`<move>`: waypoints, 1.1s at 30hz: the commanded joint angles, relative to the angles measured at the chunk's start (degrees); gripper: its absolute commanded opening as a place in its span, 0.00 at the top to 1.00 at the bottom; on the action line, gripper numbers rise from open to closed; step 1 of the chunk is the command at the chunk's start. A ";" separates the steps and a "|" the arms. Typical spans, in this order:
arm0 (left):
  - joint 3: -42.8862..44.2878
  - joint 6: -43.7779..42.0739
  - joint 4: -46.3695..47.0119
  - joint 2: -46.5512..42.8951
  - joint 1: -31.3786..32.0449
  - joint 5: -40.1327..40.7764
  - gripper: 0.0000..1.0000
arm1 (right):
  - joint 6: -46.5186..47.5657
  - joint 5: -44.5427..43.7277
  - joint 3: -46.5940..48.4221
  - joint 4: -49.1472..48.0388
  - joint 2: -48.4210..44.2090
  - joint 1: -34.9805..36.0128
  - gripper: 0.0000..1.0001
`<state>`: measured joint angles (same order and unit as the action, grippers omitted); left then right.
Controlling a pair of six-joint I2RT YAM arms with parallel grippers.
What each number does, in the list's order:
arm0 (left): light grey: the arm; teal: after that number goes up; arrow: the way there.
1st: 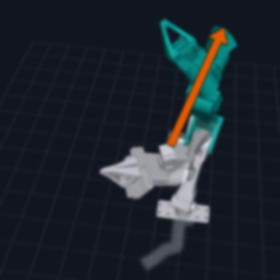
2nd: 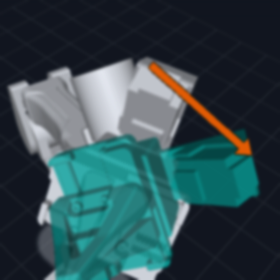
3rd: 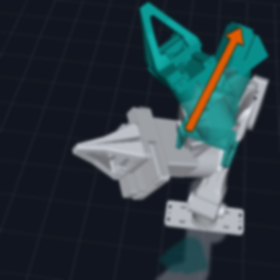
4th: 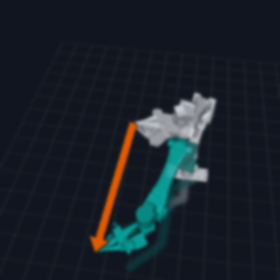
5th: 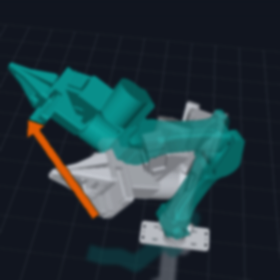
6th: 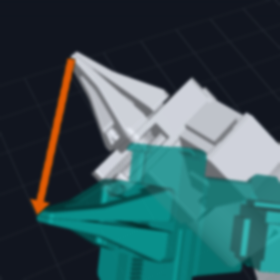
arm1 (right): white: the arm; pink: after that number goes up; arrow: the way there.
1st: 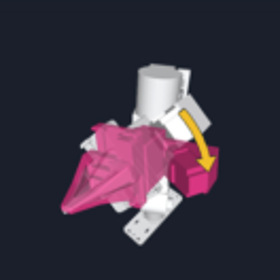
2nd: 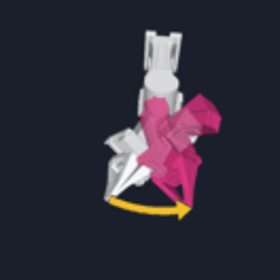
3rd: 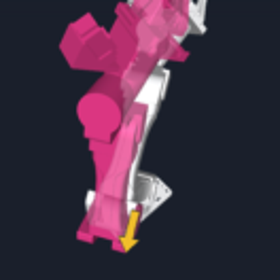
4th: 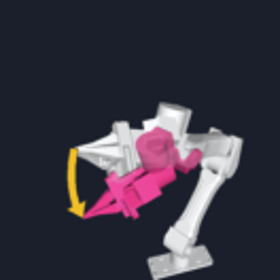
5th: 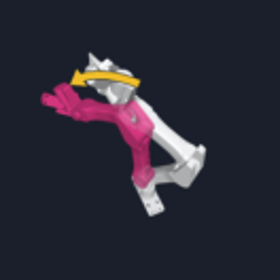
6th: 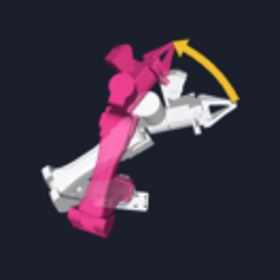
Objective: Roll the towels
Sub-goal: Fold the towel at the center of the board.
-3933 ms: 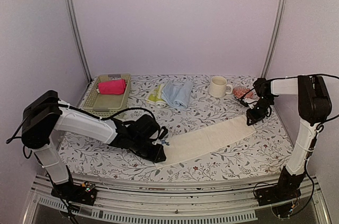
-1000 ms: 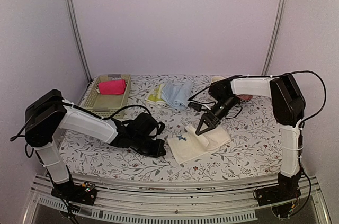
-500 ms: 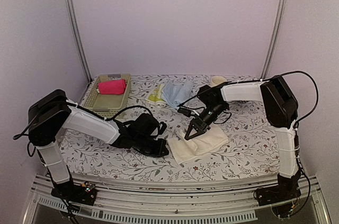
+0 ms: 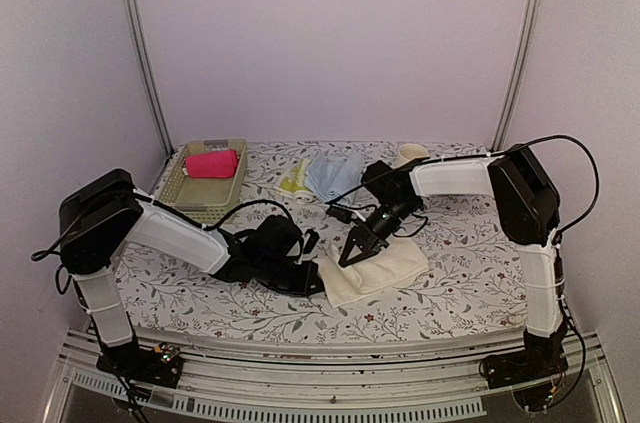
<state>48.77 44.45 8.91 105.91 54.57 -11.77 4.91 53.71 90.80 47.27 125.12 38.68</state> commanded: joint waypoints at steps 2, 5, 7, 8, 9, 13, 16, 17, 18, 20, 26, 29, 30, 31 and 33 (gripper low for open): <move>-1.49 -0.07 -1.07 1.17 -0.43 -0.10 1.00 | -2.38 -1.08 2.35 -2.27 0.90 0.79 0.96; -1.81 -0.24 -1.17 1.31 -0.42 -0.01 1.00 | -2.61 -0.98 3.33 -2.12 1.92 1.12 0.96; -2.12 -0.22 -0.86 1.38 -0.42 -0.13 1.00 | -2.60 -1.12 3.98 -2.15 2.57 1.41 0.96; -2.25 -0.16 -0.66 1.40 -0.43 -0.10 1.00 | -2.68 -1.14 4.35 -2.13 2.82 1.60 0.96; -2.33 -0.15 -0.61 1.41 -0.41 -0.03 1.00 | -2.90 -1.16 4.72 -2.12 3.02 1.65 0.96; -2.61 -0.08 -0.22 1.16 -0.42 0.27 1.00 | -2.93 -1.79 4.75 -1.83 3.27 2.30 0.96; -2.87 0.03 -0.18 0.97 -0.43 0.54 1.00 | -3.00 -1.81 3.68 -1.93 2.83 2.52 0.96; -2.89 0.03 -0.13 0.97 -0.43 0.59 1.00 | -2.91 -1.86 3.48 -1.84 2.70 2.61 0.96; -2.89 -0.03 -0.12 0.97 -0.47 0.64 1.00 | -2.89 -2.05 3.35 -1.89 2.63 2.73 0.95; -2.90 -0.02 -0.16 0.97 -0.41 0.63 1.00 | -2.68 -2.07 3.32 -1.74 2.64 2.85 0.91; -2.89 -0.20 -1.88 -0.57 -0.51 2.11 1.00 | -1.35 -3.37 4.51 -0.10 1.79 3.34 0.65; -3.13 -0.61 -4.77 -3.93 -0.40 3.79 1.00 | 1.72 -6.04 5.85 2.26 -1.05 2.62 0.61; -3.20 -0.86 -5.91 -5.35 -0.42 4.39 1.00 | 2.48 -7.13 6.15 2.68 -2.46 2.14 0.61; -3.31 -1.04 -7.15 -6.86 -0.41 4.87 1.00 | 3.73 -8.23 6.40 3.04 -3.90 1.54 0.61; -3.15 -1.33 -9.75 -9.62 -0.43 5.94 1.00 | 6.56 -10.79 7.31 4.32 -6.58 0.09 0.61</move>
<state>46.09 44.23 6.17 101.86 54.54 -8.97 5.72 47.72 94.96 48.73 126.06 41.04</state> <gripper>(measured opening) 0.004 0.390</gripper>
